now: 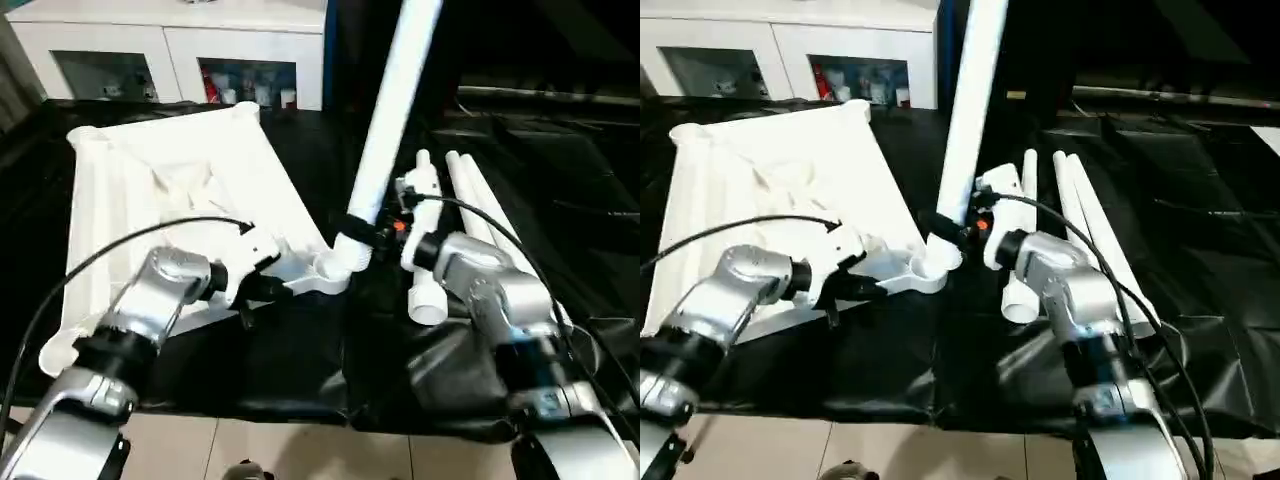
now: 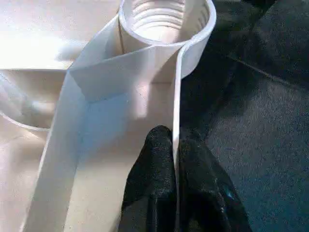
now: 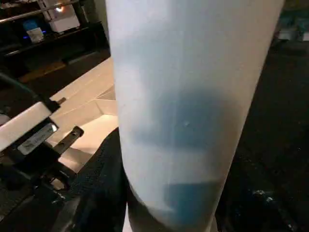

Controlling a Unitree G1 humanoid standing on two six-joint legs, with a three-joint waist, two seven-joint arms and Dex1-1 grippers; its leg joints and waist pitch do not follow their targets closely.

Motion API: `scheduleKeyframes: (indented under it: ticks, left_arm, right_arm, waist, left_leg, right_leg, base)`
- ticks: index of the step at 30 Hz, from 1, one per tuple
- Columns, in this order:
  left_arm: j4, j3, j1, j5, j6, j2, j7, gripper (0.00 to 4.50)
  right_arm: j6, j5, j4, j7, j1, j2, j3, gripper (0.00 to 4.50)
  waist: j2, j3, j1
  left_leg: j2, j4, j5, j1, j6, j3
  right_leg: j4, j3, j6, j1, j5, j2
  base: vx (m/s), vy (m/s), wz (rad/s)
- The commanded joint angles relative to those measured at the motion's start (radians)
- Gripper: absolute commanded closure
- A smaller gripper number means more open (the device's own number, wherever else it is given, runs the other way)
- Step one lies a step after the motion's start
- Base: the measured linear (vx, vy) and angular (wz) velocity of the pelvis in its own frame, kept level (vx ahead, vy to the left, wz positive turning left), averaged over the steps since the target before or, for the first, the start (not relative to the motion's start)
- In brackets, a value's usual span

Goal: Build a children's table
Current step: Pick table leg

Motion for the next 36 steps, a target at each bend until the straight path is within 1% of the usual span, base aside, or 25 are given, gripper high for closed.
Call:
scheduleKeyframes:
  ticks: [1, 2, 3, 5, 6, 7, 9, 10, 12, 13, 15, 16, 17, 18, 21, 22, 23, 26, 29, 30, 31, 32, 34, 36]
  left_arm:
    - [-0.044, 0.040, 0.028, -0.066, 0.009, -0.038, 0.028, 4.50]
    - [-0.057, 0.043, 0.034, -0.067, 0.015, -0.040, 0.034, 4.50]
    - [-0.067, 0.051, 0.040, -0.070, 0.016, -0.045, 0.042, 4.50]
    - [-0.073, 0.056, 0.045, -0.073, 0.015, -0.049, 0.046, 4.50]
    - [-0.080, 0.069, 0.052, -0.081, 0.015, -0.060, 0.061, 4.50]
    - [-0.087, 0.070, 0.056, -0.081, 0.020, -0.061, 0.064, 4.50]
    - [-0.093, 0.070, 0.061, -0.080, 0.022, -0.061, 0.065, 4.50]
    - [-0.108, 0.068, 0.069, -0.083, 0.034, -0.062, 0.065, 4.50]
    - [-0.119, 0.068, 0.076, -0.084, 0.041, -0.062, 0.065, 4.50]
    - [-0.125, 0.070, 0.080, -0.086, 0.045, -0.063, 0.066, 4.50]
    - [-0.126, 0.072, 0.081, -0.087, 0.046, -0.063, 0.066, 4.50]
    - [-0.139, 0.074, 0.086, -0.089, 0.055, -0.064, 0.064, 4.50]
    - [-0.145, 0.076, 0.090, -0.090, 0.059, -0.065, 0.063, 4.50]
    - [-0.152, 0.076, 0.093, -0.089, 0.061, -0.064, 0.060, 4.50]
    - [-0.156, 0.080, 0.095, -0.089, 0.064, -0.062, 0.061, 4.50]
    - [-0.156, 0.083, 0.096, -0.088, 0.066, -0.061, 0.064, 4.50]
    - [-0.157, 0.085, 0.097, -0.087, 0.068, -0.058, 0.064, 4.50]
    - [-0.157, 0.088, 0.096, -0.087, 0.069, -0.053, 0.061, 4.50]
    - [-0.155, 0.092, 0.093, -0.088, 0.071, -0.049, 0.059, 4.50]
    - [-0.146, 0.095, 0.087, -0.085, 0.069, -0.049, 0.064, 4.50]
    - [-0.143, 0.096, 0.084, -0.084, 0.068, -0.049, 0.067, 4.50]
    - [-0.134, 0.097, 0.079, -0.081, 0.065, -0.050, 0.072, 4.50]
    - [-0.127, 0.098, 0.074, -0.079, 0.063, -0.052, 0.076, 4.50]
    - [-0.125, 0.102, 0.070, -0.079, 0.064, -0.054, 0.081, 4.50]
  right_arm:
    - [-0.026, -0.015, 0.033, 0.018, -0.026, 0.005, 0.013, 2.60]
    - [-0.030, -0.017, 0.045, 0.019, -0.030, 0.007, 0.015, 2.60]
    - [-0.041, -0.022, 0.068, 0.020, -0.036, 0.010, 0.017, 2.60]
    - [-0.049, -0.026, 0.083, 0.021, -0.039, 0.011, 0.019, 2.60]
    - [-0.064, -0.035, 0.121, 0.028, -0.047, 0.015, 0.027, 2.60]
    - [-0.074, -0.040, 0.140, 0.035, -0.051, 0.018, 0.031, 2.60]
    - [-0.085, -0.046, 0.158, 0.038, -0.055, 0.021, 0.034, 2.60]
    - [-0.102, -0.051, 0.192, 0.042, -0.063, 0.030, 0.029, 2.60]
    - [-0.122, -0.059, 0.222, 0.040, -0.070, 0.039, 0.027, 2.60]
    - [-0.136, -0.063, 0.241, 0.038, -0.075, 0.045, 0.027, 2.60]
    - [-0.140, -0.064, 0.247, 0.037, -0.076, 0.047, 0.027, 2.60]
    - [-0.159, -0.066, 0.281, 0.032, -0.086, 0.060, 0.024, 2.60]
    - [-0.167, -0.066, 0.296, 0.032, -0.090, 0.066, 0.024, 2.60]
    - [-0.174, -0.067, 0.310, 0.031, -0.095, 0.072, 0.026, 2.60]
    - [-0.182, -0.075, 0.325, 0.036, -0.102, 0.077, 0.034, 2.60]
    - [-0.192, -0.081, 0.339, 0.039, -0.106, 0.081, 0.034, 2.60]
    - [-0.208, -0.090, 0.361, 0.039, -0.111, 0.084, 0.031, 2.60]
    - [-0.221, -0.093, 0.385, 0.037, -0.113, 0.083, 0.023, 2.60]
    - [-0.230, -0.091, 0.405, 0.037, -0.114, 0.083, 0.017, 2.60]
    - [-0.239, -0.085, 0.424, 0.036, -0.105, 0.083, 0.005, 2.60]
    - [-0.241, -0.082, 0.430, 0.035, -0.101, 0.083, 0.000, 2.60]
    - [-0.245, -0.072, 0.439, 0.036, -0.089, 0.085, -0.012, 2.60]
    - [-0.251, -0.062, 0.446, 0.032, -0.074, 0.089, -0.025, 2.60]
    - [-0.265, -0.047, 0.454, 0.026, -0.056, 0.097, -0.047, 2.60]
  waist:
    - [-0.016, -0.076, 0.000]
    - [-0.017, -0.076, -0.001]
    - [-0.016, -0.076, 0.000]
    - [-0.016, -0.076, 0.000]
    - [-0.020, -0.077, 0.000]
    - [-0.018, -0.077, 0.000]
    - [-0.020, -0.076, -0.002]
    - [-0.020, -0.074, -0.002]
    - [-0.019, -0.075, -0.004]
    - [-0.019, -0.075, -0.004]
    - [-0.018, -0.076, -0.003]
    - [-0.016, -0.076, -0.002]
    - [-0.018, -0.076, -0.004]
    - [-0.018, -0.076, -0.004]
    - [-0.019, -0.076, -0.005]
    - [-0.022, -0.076, -0.006]
    - [-0.019, -0.076, -0.007]
    - [-0.018, -0.074, -0.013]
    - [-0.017, -0.076, -0.013]
    - [-0.015, -0.075, -0.014]
    - [-0.016, -0.075, -0.014]
    - [-0.012, -0.076, -0.012]
    - [-0.014, -0.076, -0.014]
    - [-0.009, -0.077, -0.013]
  left_leg:
    - [0.036, -0.069, -0.092, 0.003, 0.021, -0.007]
    - [0.037, -0.069, -0.086, 0.003, 0.026, -0.007]
    - [0.036, -0.068, -0.080, 0.003, 0.029, -0.006]
    - [0.035, -0.067, -0.068, 0.001, 0.037, -0.005]
    - [0.035, -0.067, -0.066, 0.001, 0.039, -0.005]
    - [0.035, -0.066, -0.066, 0.001, 0.040, -0.005]
    - [0.035, -0.067, -0.074, 0.001, 0.042, -0.005]
    - [0.035, -0.067, -0.078, 0.001, 0.042, -0.005]
    - [0.037, -0.068, -0.081, 0.001, 0.041, -0.005]
    - [0.037, -0.068, -0.079, 0.002, 0.043, -0.005]
    - [0.036, -0.067, -0.076, 0.003, 0.046, -0.004]
    - [0.036, -0.067, -0.069, 0.003, 0.048, -0.005]
    - [0.037, -0.068, -0.074, 0.002, 0.047, -0.005]
    - [0.036, -0.068, -0.077, 0.002, 0.047, -0.005]
    - [0.035, -0.067, -0.070, 0.001, 0.053, -0.004]
    - [0.035, -0.067, -0.068, 0.000, 0.055, -0.004]
    - [0.036, -0.068, -0.071, 0.001, 0.055, -0.005]
    - [0.035, -0.068, -0.089, 0.001, 0.050, -0.005]
    - [0.036, -0.068, -0.081, 0.002, 0.053, -0.005]
    - [0.036, -0.067, -0.083, 0.001, 0.054, -0.005]
    - [0.035, -0.067, -0.083, 0.001, 0.054, -0.005]
    - [0.036, -0.067, -0.082, 0.002, 0.055, -0.006]
    - [0.036, -0.068, -0.085, 0.002, 0.057, -0.005]
    - [0.037, -0.067, -0.091, 0.003, 0.056, -0.005]
  right_leg:
    - [-0.075, 0.054, -0.194, 0.058, -0.110, -0.087]
    - [-0.075, 0.053, -0.196, 0.057, -0.101, -0.087]
    - [-0.074, 0.053, -0.197, 0.059, -0.094, -0.088]
    - [-0.074, 0.053, -0.199, 0.057, -0.083, -0.086]
    - [-0.073, 0.052, -0.199, 0.059, -0.083, -0.086]
    - [-0.073, 0.052, -0.201, 0.058, -0.084, -0.086]
    - [-0.075, 0.052, -0.199, 0.058, -0.098, -0.087]
    - [-0.077, 0.052, -0.193, 0.057, -0.114, -0.086]
    - [-0.077, 0.052, -0.195, 0.056, -0.128, -0.089]
    - [-0.077, 0.052, -0.195, 0.055, -0.125, -0.087]
    - [-0.076, 0.052, -0.199, 0.054, -0.113, -0.086]
    - [-0.074, 0.052, -0.199, 0.056, -0.100, -0.085]
    - [-0.074, 0.051, -0.207, 0.054, -0.098, -0.086]
    - [-0.075, 0.051, -0.208, 0.056, -0.105, -0.087]
    - [-0.074, 0.052, -0.204, 0.057, -0.095, -0.086]
    - [-0.073, 0.052, -0.204, 0.057, -0.092, -0.086]
    - [-0.074, 0.051, -0.205, 0.056, -0.099, -0.086]
    - [-0.078, 0.052, -0.205, 0.056, -0.127, -0.087]
    - [-0.075, 0.052, -0.206, 0.057, -0.112, -0.086]
    - [-0.075, 0.051, -0.212, 0.056, -0.105, -0.086]
    - [-0.076, 0.052, -0.213, 0.056, -0.104, -0.086]
    - [-0.074, 0.052, -0.216, 0.057, -0.097, -0.087]
    - [-0.075, 0.051, -0.218, 0.057, -0.095, -0.086]
    - [-0.076, 0.052, -0.220, 0.056, -0.091, -0.086]
  base:
    - [0.000, 0.000, 0.00]
    - [0.000, 0.000, 0.00]
    - [0.000, 0.000, 0.00]
    - [0.000, 0.000, 0.00]
    - [0.000, 0.000, 0.00]
    - [0.000, 0.000, 0.00]
    - [0.000, 0.000, 0.00]
    - [0.000, 0.000, 0.00]
    - [0.000, 0.000, 0.00]
    - [0.000, 0.000, 0.00]
    - [0.000, 0.000, 0.00]
    - [0.000, 0.000, 0.00]
    - [0.000, 0.000, 0.00]
    - [0.000, 0.000, 0.00]
    - [0.000, 0.000, 0.00]
    - [0.000, 0.000, 0.00]
    - [0.000, 0.000, 0.00]
    - [0.000, 0.000, 0.00]
    - [0.000, 0.000, 0.00]
    - [0.000, 0.000, 0.00]
    - [0.000, 0.000, 0.00]
    - [0.000, 0.000, 0.00]
    - [0.000, 0.000, 0.00]
    - [0.000, 0.000, 0.00]
